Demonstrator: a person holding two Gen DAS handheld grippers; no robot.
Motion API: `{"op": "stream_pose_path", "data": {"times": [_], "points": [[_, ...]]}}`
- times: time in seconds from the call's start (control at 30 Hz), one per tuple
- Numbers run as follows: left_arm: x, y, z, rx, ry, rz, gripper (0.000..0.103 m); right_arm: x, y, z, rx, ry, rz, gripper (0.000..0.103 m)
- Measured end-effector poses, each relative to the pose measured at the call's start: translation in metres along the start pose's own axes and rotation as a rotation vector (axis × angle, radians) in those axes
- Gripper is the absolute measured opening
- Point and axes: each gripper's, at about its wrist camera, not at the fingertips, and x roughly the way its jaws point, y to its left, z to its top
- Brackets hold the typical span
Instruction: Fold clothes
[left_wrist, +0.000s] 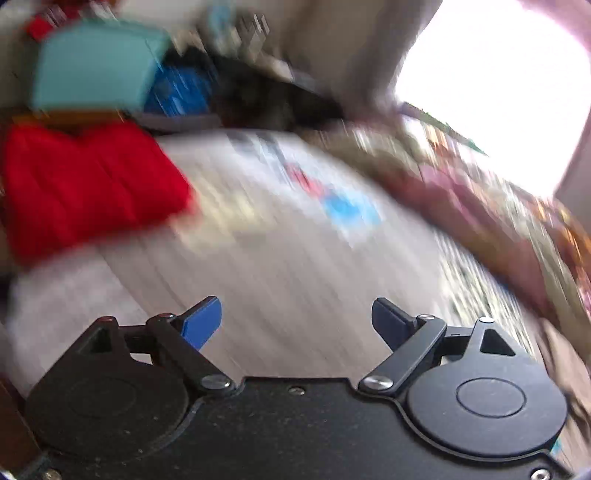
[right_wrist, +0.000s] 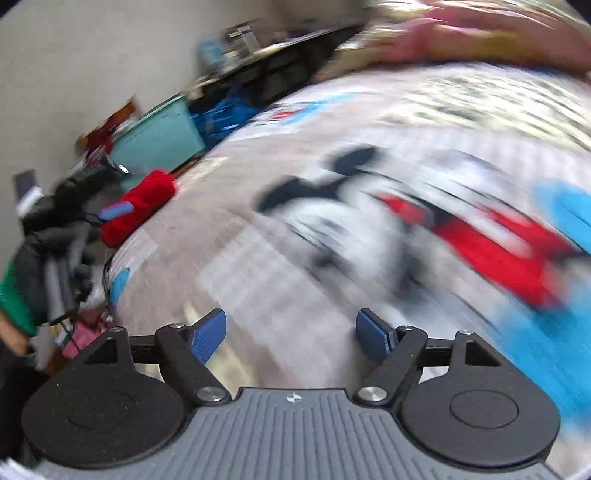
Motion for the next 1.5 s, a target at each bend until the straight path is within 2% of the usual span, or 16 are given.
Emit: {"op": "stream_pose_path", "data": {"times": [0.07, 0.13, 0.23, 0.3, 0.4, 0.47, 0.57, 0.67, 0.73, 0.83, 0.97, 1.13, 1.27, 1.43, 1.5], "points": [[0.006, -0.031, -0.025, 0.013, 0.080, -0.017, 0.089, -0.039, -0.021, -0.023, 0.037, -0.012, -0.070, 0.077], [0.008, -0.075, -0.052, 0.133, 0.164, -0.043, 0.089, -0.076, -0.042, -0.047, 0.114, -0.035, -0.125, 0.077], [-0.001, -0.128, -0.098, 0.253, 0.216, -0.047, 0.090, -0.117, -0.063, -0.072, 0.227, -0.083, -0.238, 0.078], [-0.015, -0.165, -0.137, 0.357, 0.253, -0.059, 0.098, -0.140, -0.074, -0.084, 0.294, -0.110, -0.298, 0.083], [-0.035, -0.211, -0.185, 0.503, 0.301, -0.064, 0.102, -0.165, -0.078, -0.101, 0.310, -0.103, -0.390, 0.097], [-0.049, -0.229, -0.210, 0.563, 0.330, -0.106, 0.102, -0.182, -0.082, -0.112, 0.324, -0.103, -0.435, 0.100], [-0.070, -0.251, -0.248, 0.625, 0.374, -0.162, 0.103, -0.207, -0.082, -0.124, 0.346, -0.139, -0.443, 0.102], [-0.091, -0.270, -0.279, 0.695, 0.358, -0.099, 0.103, -0.225, -0.075, -0.131, 0.338, -0.142, -0.499, 0.103], [-0.100, -0.277, -0.284, 0.689, 0.371, -0.087, 0.103, -0.235, -0.068, -0.134, 0.317, -0.139, -0.532, 0.103], [-0.115, -0.271, -0.280, 0.611, 0.413, -0.147, 0.103, -0.249, -0.056, -0.139, 0.277, -0.144, -0.575, 0.103], [-0.138, -0.269, -0.276, 0.590, 0.357, -0.140, 0.103, -0.264, -0.043, -0.143, 0.246, -0.164, -0.596, 0.103], [-0.175, -0.280, -0.267, 0.672, 0.249, -0.102, 0.103, -0.273, -0.030, -0.143, 0.228, -0.187, -0.600, 0.103], [-0.199, -0.281, -0.256, 0.668, 0.237, -0.131, 0.103, -0.278, -0.019, -0.144, 0.239, -0.207, -0.599, 0.103], [-0.231, -0.284, -0.248, 0.728, 0.165, -0.101, 0.103, -0.283, 0.003, -0.141, 0.214, -0.214, -0.604, 0.103], [-0.240, -0.283, -0.245, 0.715, 0.159, -0.106, 0.103, -0.287, 0.010, -0.139, 0.207, -0.226, -0.604, 0.103]]}}
